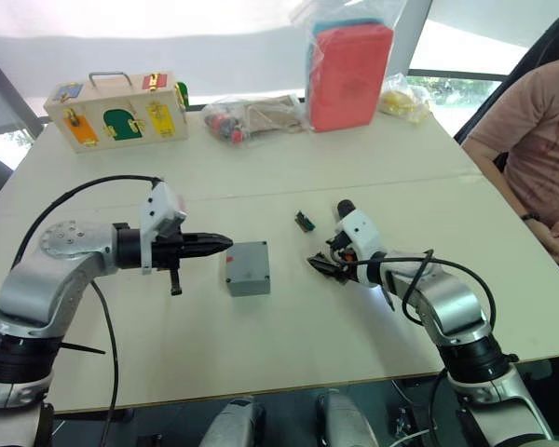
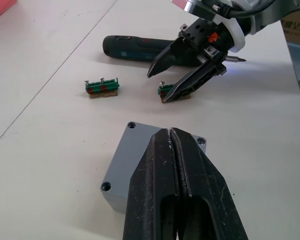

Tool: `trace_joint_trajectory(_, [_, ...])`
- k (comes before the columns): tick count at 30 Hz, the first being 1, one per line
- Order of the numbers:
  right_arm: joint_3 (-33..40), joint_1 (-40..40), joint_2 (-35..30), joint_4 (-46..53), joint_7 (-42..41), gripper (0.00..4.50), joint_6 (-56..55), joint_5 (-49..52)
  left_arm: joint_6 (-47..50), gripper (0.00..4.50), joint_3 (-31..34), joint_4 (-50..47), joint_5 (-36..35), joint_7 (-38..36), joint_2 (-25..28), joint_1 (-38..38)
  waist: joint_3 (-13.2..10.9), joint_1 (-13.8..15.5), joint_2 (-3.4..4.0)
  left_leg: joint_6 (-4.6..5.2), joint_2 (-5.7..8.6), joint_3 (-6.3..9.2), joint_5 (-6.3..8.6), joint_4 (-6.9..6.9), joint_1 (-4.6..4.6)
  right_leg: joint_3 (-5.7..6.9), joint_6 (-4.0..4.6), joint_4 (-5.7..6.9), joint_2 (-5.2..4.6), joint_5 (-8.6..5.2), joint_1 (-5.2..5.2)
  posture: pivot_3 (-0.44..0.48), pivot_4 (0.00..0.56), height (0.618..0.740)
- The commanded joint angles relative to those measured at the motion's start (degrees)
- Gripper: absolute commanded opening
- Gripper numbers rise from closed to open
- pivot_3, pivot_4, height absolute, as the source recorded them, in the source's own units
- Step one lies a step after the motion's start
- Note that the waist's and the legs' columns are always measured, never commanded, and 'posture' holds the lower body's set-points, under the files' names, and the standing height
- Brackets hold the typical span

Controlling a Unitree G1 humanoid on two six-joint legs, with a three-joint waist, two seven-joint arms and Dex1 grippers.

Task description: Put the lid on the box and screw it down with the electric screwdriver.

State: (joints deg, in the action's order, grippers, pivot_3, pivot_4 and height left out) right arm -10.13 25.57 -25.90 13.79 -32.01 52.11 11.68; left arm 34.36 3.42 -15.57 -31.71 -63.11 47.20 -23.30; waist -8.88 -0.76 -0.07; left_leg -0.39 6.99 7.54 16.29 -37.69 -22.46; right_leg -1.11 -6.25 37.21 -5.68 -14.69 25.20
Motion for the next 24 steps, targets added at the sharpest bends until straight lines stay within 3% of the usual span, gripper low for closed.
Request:
trace_joint_trajectory(1, [1.61,0.31,-0.24,2.20,-0.13,2.71,-0.21,1.06,-1.75,0.00,0.51,0.33,0.25,-0.31,0.10,-0.76,0.00,0.00,0.00,0.00,0.00,0.00,0.00,0.00,0.00,0.00,0.00,0.00,0.00,0.00,0.00,0.000,0.150,0.740])
trace_joint_trajectory(2, [1.60,0.33,-0.28,2.17,-0.07,2.55,-0.21,1.11,-1.89,0.00,0.53,0.46,0.28,-0.37,0.10,-0.70,0.00,0.00,0.00,0.00,0.00,0.00,0.00,0.00,0.00,0.00,0.00,0.00,0.00,0.00,0.00,0.000,0.150,0.740])
trace_joint_trajectory(7, [1.86,0.61,-0.43,2.00,0.07,0.59,-0.12,1.38,-2.78,0.00,0.34,1.11,0.56,-0.58,-0.04,-0.46,0.00,0.01,0.00,0.00,0.00,0.00,0.00,0.00,0.00,0.00,0.00,0.00,0.00,0.00,0.00,0.000,0.150,0.740])
trace_joint_trajectory(9, [1.83,0.70,-0.56,1.89,0.09,0.02,-0.12,1.34,-2.98,0.00,0.27,1.24,0.64,-0.58,-0.12,-0.41,0.00,0.00,0.00,0.00,0.00,0.00,0.00,0.00,0.00,0.00,0.00,0.00,0.00,0.00,0.00,0.000,0.150,0.740])
trace_joint_trajectory(24, [4.33,6.72,-2.89,5.20,-2.77,0.02,5.58,6.27,-3.80,0.00,0.86,1.69,0.86,-0.88,0.37,1.07,0.00,-0.01,0.00,0.00,0.00,0.00,0.00,0.00,0.00,0.00,0.00,0.00,0.00,0.00,0.01,0.000,0.150,0.740])
